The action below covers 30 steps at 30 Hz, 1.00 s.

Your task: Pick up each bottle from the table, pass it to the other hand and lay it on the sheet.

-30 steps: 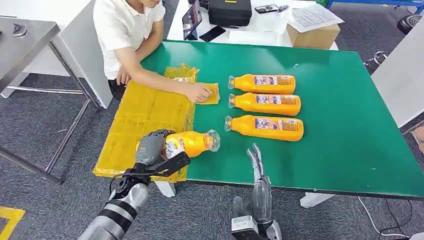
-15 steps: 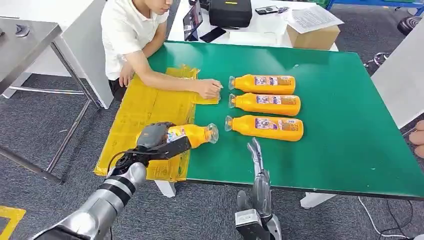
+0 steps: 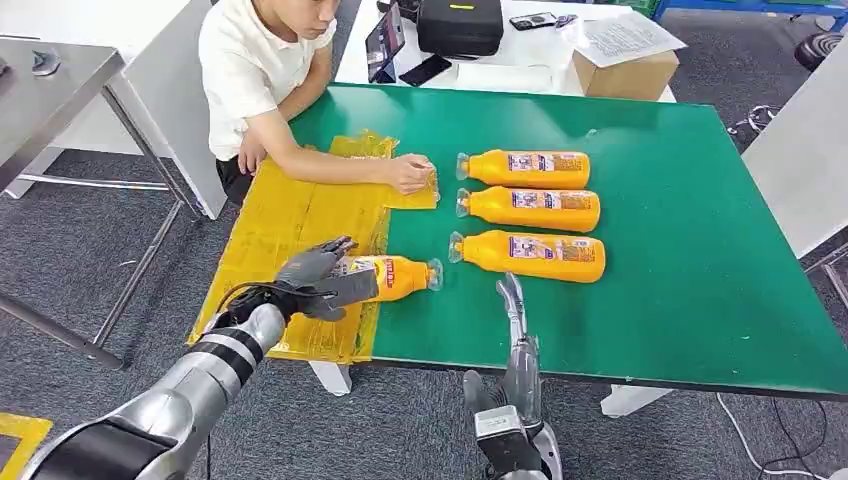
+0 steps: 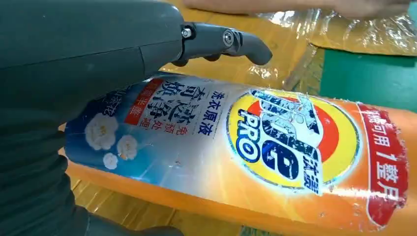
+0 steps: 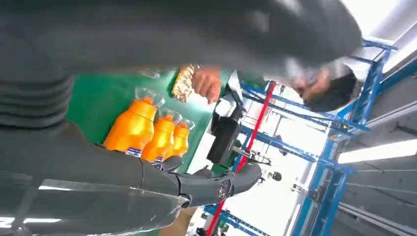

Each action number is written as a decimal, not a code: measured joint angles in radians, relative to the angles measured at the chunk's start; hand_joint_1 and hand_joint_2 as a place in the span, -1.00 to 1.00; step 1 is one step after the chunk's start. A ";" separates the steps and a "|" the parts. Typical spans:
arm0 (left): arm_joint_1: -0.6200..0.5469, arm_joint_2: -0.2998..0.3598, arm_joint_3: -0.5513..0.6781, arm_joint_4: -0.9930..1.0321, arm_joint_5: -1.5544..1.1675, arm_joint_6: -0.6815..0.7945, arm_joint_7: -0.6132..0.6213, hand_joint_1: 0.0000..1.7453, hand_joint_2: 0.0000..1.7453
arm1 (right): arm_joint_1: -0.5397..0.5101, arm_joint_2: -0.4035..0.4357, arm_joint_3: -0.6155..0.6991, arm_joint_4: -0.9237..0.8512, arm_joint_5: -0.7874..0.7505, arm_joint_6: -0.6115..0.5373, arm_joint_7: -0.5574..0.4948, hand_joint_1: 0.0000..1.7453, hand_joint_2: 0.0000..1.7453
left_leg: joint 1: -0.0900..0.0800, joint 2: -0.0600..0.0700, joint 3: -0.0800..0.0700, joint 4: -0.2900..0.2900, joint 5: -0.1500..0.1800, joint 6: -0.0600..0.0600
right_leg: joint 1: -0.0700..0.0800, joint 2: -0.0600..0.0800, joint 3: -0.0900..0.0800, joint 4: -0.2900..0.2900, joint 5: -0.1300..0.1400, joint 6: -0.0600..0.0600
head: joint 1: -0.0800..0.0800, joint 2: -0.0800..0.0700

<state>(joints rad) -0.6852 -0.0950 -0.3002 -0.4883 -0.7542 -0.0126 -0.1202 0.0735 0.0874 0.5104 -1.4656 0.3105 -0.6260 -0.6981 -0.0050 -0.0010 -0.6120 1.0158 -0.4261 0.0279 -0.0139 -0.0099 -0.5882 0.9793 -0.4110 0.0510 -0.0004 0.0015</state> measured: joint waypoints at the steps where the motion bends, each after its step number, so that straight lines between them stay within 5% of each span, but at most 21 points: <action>1: -0.001 0.001 -0.004 0.000 0.000 -0.003 -0.003 -1.00 1.00 | 0.000 -0.001 0.000 0.004 0.000 -0.003 0.000 -1.00 1.00 | 0.000 -0.001 0.000 0.000 0.000 0.000 | 0.000 0.000 0.001 0.000 0.000 0.000 | 0.000 0.000; 8: -0.001 0.005 -0.009 0.002 0.010 -0.019 -0.031 -1.00 1.00 | -0.002 -0.003 0.000 0.021 -0.006 -0.006 0.000 -1.00 1.00 | 0.000 -0.001 0.003 0.000 0.000 0.000 | 0.000 0.000 0.003 0.000 0.000 0.000 | 0.000 0.000; 12: 0.053 0.000 -0.003 -0.044 0.119 0.077 -0.149 -1.00 1.00 | -0.002 -0.006 0.001 0.025 -0.006 -0.021 0.000 -1.00 1.00 | 0.000 -0.001 0.003 0.000 0.000 0.000 | 0.000 0.000 0.002 0.000 0.000 0.000 | 0.000 0.000; 17: 0.226 -0.063 0.028 -0.271 0.291 0.289 -0.246 -1.00 1.00 | 0.010 -0.011 0.002 0.025 0.001 -0.038 0.000 -1.00 1.00 | -0.001 -0.001 -0.004 0.000 0.000 0.000 | 0.000 0.000 -0.004 0.000 0.000 0.000 | 0.000 0.000; 30: 0.433 -0.099 -0.075 -0.707 0.407 0.442 -0.302 -1.00 1.00 | 0.053 -0.014 -0.002 0.026 0.057 -0.067 0.000 -1.00 1.00 | 0.000 -0.001 -0.007 0.000 0.000 0.000 | 0.000 0.000 -0.007 0.000 -0.001 0.000 | 0.000 0.000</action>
<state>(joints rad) -0.2526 -0.1942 -0.3751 -1.1953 -0.3475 0.4296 -0.4223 0.1262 0.0729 0.5085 -1.4393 0.3678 -0.6931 -0.6981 -0.0054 -0.0020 -0.6193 1.0161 -0.4266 0.0276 -0.0141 -0.0099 -0.5957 0.9790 -0.4116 0.0513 -0.0004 0.0015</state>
